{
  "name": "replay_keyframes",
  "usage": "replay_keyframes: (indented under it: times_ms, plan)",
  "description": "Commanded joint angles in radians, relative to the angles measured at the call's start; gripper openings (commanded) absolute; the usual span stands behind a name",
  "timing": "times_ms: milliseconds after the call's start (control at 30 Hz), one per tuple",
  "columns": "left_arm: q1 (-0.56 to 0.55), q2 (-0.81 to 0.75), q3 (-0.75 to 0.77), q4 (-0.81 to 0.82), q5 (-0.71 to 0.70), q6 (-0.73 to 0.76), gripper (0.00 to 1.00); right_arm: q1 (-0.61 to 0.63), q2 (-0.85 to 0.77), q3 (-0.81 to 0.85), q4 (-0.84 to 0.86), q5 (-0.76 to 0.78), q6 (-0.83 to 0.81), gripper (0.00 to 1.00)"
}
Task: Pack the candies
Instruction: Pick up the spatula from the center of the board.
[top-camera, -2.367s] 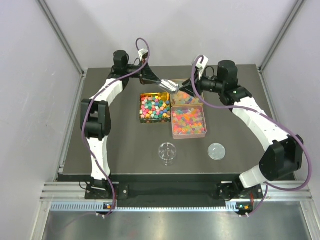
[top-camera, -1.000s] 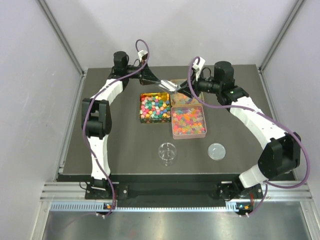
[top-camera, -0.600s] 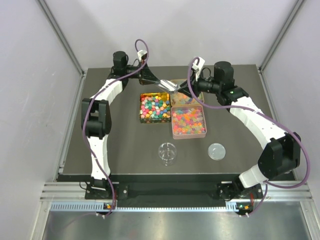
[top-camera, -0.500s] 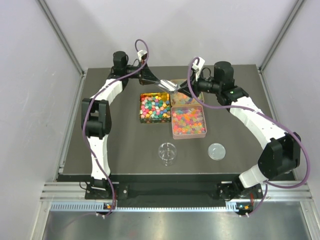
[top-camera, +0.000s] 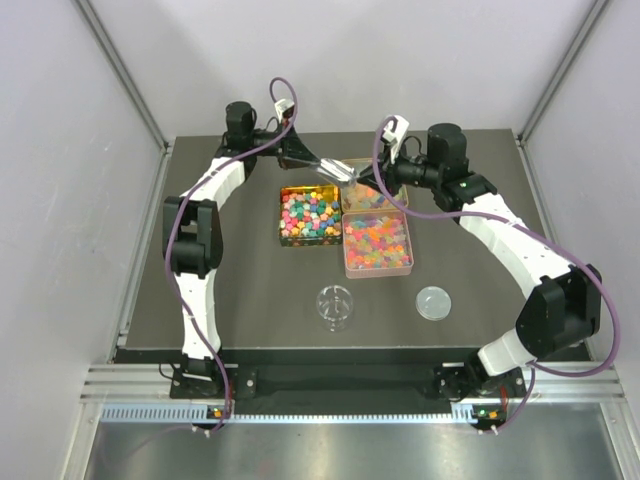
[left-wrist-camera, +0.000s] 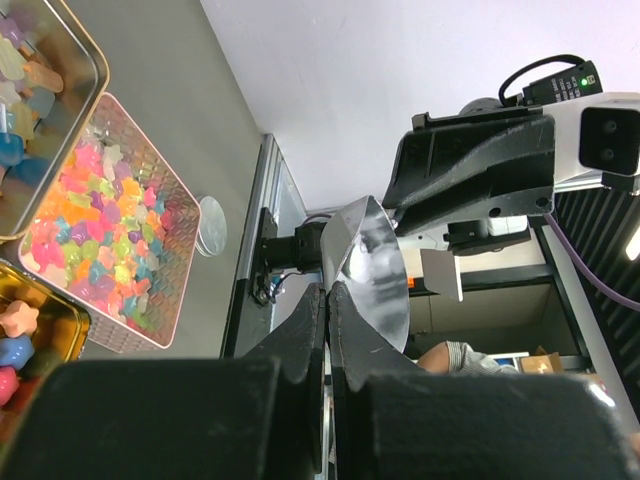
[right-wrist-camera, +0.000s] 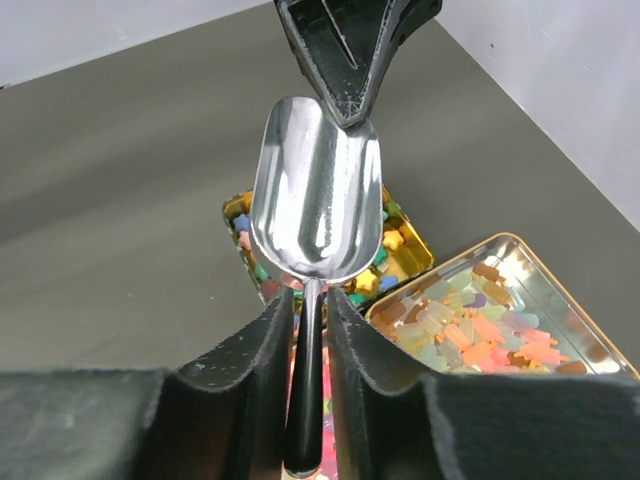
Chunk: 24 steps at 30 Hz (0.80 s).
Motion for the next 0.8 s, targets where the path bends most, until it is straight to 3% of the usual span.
replay_keyframes:
  times_ms: [0,133,533,700,767]
  plan:
    - [0.007,-0.016,0.043,0.051,0.094,-0.009,0.00,0.016,-0.008,0.007,-0.003,-0.004,-0.034,0.16]
    - [0.007,-0.016,0.041,0.051,0.096,-0.009,0.00,0.016,-0.013,0.004,-0.007,0.000,-0.042,0.01]
    - [0.005,-0.004,0.023,0.072,0.074,-0.012,0.01,0.017,-0.027,0.062,-0.050,-0.019,-0.097,0.00]
    - [0.008,0.013,0.020,0.098,0.067,-0.010,0.32,0.017,-0.028,0.117,-0.147,-0.028,-0.158,0.00]
    - [0.011,0.024,0.026,0.112,0.064,-0.007,0.38,0.017,-0.028,0.134,-0.196,-0.028,-0.229,0.00]
